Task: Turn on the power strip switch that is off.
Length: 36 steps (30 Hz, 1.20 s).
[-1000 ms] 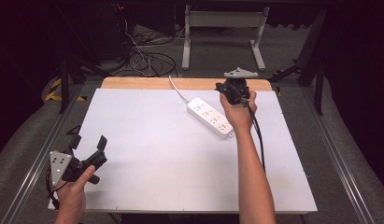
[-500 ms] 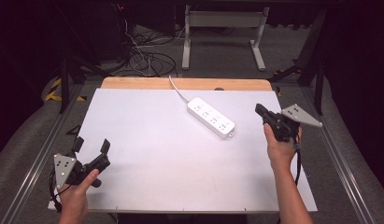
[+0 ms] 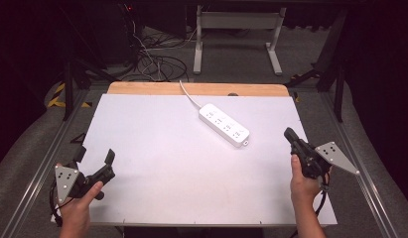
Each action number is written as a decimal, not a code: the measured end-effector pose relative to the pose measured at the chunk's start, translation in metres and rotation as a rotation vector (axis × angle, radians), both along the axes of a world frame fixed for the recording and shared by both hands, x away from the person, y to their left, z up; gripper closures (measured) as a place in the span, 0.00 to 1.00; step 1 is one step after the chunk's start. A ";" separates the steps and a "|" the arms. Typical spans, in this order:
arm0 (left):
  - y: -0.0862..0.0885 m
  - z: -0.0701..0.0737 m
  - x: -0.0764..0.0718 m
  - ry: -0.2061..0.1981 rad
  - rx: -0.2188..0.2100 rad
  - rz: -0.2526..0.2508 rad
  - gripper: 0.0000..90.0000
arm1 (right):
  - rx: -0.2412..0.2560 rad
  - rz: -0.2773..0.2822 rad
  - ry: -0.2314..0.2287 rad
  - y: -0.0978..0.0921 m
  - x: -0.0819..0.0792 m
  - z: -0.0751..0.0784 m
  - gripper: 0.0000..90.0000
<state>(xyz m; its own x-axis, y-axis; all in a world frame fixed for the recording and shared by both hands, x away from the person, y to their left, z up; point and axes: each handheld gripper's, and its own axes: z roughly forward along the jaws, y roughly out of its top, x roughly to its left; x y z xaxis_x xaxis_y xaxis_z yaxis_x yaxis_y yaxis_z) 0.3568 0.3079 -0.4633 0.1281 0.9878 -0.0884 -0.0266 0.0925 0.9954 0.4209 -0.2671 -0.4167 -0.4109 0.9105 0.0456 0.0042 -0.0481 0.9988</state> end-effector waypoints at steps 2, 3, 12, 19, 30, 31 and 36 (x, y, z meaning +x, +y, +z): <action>0.000 0.000 0.001 -0.001 -0.006 -0.002 0.12 | -0.012 -0.004 0.005 0.001 0.000 0.000 1.00; -0.001 0.000 0.001 0.000 -0.004 -0.005 0.12 | -0.017 -0.002 0.002 0.001 0.000 -0.001 1.00; -0.005 0.000 0.003 0.003 0.006 -0.012 0.12 | -0.057 0.004 0.002 0.003 0.000 -0.002 0.93; -0.003 0.000 0.002 0.000 -0.005 -0.004 0.12 | -0.088 -0.019 -0.008 0.006 0.002 -0.003 0.73; -0.003 0.000 0.002 0.001 0.009 -0.006 0.12 | -0.052 -0.061 -0.030 0.012 0.009 -0.003 0.16; -0.003 0.000 0.002 0.001 0.007 -0.007 0.12 | -0.053 -0.062 -0.039 0.011 0.009 -0.003 0.15; -0.004 0.000 0.002 0.002 0.009 -0.007 0.12 | -0.051 -0.072 -0.048 0.012 0.008 -0.003 0.14</action>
<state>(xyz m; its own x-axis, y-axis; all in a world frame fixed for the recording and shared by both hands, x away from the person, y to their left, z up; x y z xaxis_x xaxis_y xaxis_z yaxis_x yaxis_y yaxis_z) 0.3591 0.3042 -0.4634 0.1350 0.9876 -0.0801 -0.0238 0.0840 0.9962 0.4294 -0.2554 -0.4199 -0.3451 0.9383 -0.0198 -0.0454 0.0044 0.9990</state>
